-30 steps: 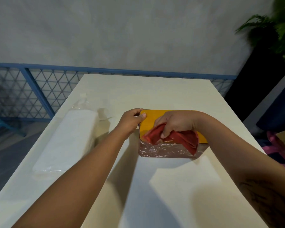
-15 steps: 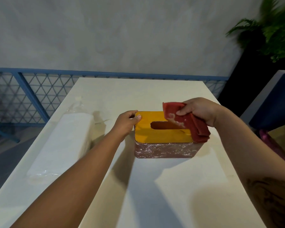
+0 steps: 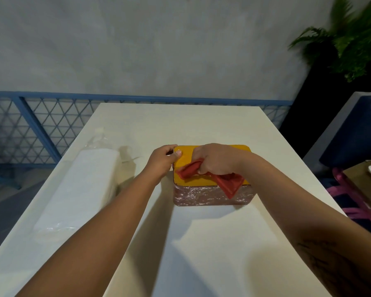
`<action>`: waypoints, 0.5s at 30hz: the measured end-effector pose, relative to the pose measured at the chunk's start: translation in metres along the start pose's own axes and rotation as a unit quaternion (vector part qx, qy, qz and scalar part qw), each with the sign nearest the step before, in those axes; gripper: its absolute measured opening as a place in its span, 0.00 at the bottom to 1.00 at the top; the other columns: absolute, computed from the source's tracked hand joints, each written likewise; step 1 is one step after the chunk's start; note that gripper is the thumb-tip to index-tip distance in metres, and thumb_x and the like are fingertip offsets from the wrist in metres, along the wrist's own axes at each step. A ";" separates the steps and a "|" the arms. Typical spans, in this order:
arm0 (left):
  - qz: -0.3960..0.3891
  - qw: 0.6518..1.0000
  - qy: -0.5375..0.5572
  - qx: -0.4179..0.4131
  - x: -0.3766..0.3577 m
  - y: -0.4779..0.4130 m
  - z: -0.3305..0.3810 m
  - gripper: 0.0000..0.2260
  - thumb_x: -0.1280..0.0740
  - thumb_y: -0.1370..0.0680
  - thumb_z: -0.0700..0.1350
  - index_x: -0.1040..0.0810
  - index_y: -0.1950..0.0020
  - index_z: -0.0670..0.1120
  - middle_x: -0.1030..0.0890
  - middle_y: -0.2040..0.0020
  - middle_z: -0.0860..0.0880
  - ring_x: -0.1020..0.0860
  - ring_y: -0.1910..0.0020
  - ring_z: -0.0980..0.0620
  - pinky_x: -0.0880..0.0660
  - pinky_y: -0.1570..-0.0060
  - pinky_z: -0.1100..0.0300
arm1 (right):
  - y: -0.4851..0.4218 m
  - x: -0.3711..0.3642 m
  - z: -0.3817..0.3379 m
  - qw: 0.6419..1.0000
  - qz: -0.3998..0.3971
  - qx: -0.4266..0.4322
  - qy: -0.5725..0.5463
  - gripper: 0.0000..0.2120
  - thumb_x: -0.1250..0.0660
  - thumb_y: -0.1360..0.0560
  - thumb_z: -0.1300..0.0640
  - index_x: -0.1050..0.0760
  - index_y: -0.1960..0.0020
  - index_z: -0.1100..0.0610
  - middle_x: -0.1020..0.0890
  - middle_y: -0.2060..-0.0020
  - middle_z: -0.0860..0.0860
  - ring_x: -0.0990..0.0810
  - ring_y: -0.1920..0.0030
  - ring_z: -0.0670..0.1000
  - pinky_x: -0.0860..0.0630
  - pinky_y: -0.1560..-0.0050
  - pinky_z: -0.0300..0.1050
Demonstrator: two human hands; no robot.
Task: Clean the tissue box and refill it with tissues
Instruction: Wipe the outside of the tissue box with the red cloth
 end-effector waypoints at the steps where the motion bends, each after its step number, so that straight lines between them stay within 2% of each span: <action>1: 0.001 1.000 0.000 0.003 0.000 0.000 0.000 0.13 0.36 0.21 0.41 0.24 0.37 0.40 0.22 0.46 0.46 0.25 0.47 0.51 0.29 0.53 0.67 | 0.004 0.000 0.000 1.000 -0.010 0.007 0.020 0.05 0.37 0.28 0.59 0.25 0.52 0.56 0.23 0.51 0.52 0.24 0.49 0.55 0.28 0.46 0.54; 4: 0.001 1.000 -0.006 0.014 0.000 0.001 0.000 0.15 0.37 0.21 0.42 0.25 0.35 0.40 0.22 0.44 0.45 0.25 0.46 0.50 0.28 0.54 0.66 | 0.016 -0.004 0.008 0.998 -0.030 0.010 0.051 0.03 0.36 0.29 0.60 0.25 0.55 0.56 0.24 0.52 0.51 0.25 0.51 0.55 0.28 0.48 0.53; 6: -0.001 1.000 -0.012 0.019 0.000 0.002 0.000 0.16 0.37 0.21 0.44 0.26 0.34 0.40 0.23 0.42 0.45 0.25 0.43 0.49 0.28 0.50 0.61 | 0.022 -0.004 0.020 0.999 -0.040 -0.005 0.028 0.04 0.34 0.30 0.59 0.24 0.56 0.54 0.22 0.52 0.53 0.23 0.52 0.57 0.26 0.49 0.55; 9: -0.005 1.000 -0.014 0.024 -0.001 0.004 0.002 0.16 0.37 0.20 0.44 0.26 0.34 0.40 0.23 0.41 0.45 0.25 0.43 0.49 0.31 0.48 0.58 | 0.032 0.001 0.042 0.996 -0.056 -0.046 -0.048 0.04 0.32 0.31 0.61 0.24 0.59 0.53 0.21 0.59 0.52 0.22 0.58 0.55 0.26 0.54 0.49; 11: -0.001 0.999 -0.019 0.027 -0.001 0.005 0.003 0.16 0.37 0.20 0.44 0.27 0.34 0.40 0.23 0.39 0.44 0.25 0.41 0.47 0.31 0.47 0.58 | 0.043 0.005 0.057 0.983 -0.053 -0.073 -0.157 0.05 0.33 0.30 0.63 0.22 0.58 0.55 0.21 0.64 0.52 0.22 0.63 0.53 0.26 0.59 0.46; 13: 0.006 0.999 -0.027 0.028 -0.001 0.005 0.003 0.17 0.37 0.20 0.44 0.28 0.33 0.40 0.24 0.37 0.44 0.26 0.38 0.46 0.31 0.45 0.58 | 0.053 0.006 0.073 0.934 -0.023 -0.105 -0.340 0.06 0.36 0.27 0.66 0.22 0.55 0.58 0.20 0.65 0.55 0.22 0.66 0.53 0.23 0.65 0.42; 15: 0.012 0.999 -0.033 0.029 -0.001 0.006 0.004 0.18 0.37 0.20 0.45 0.28 0.32 0.40 0.25 0.36 0.44 0.27 0.37 0.46 0.31 0.44 0.58 | 0.058 0.003 0.090 0.854 0.039 -0.138 -0.500 0.07 0.38 0.25 0.65 0.24 0.50 0.61 0.19 0.63 0.58 0.20 0.66 0.53 0.21 0.68 0.40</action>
Point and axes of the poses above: each hand's wrist, its own y-axis away from the middle knuckle, its own x-axis out of the back of the hand, z = x × y, the point moved 4 cm from there along -y, towards the middle knuckle
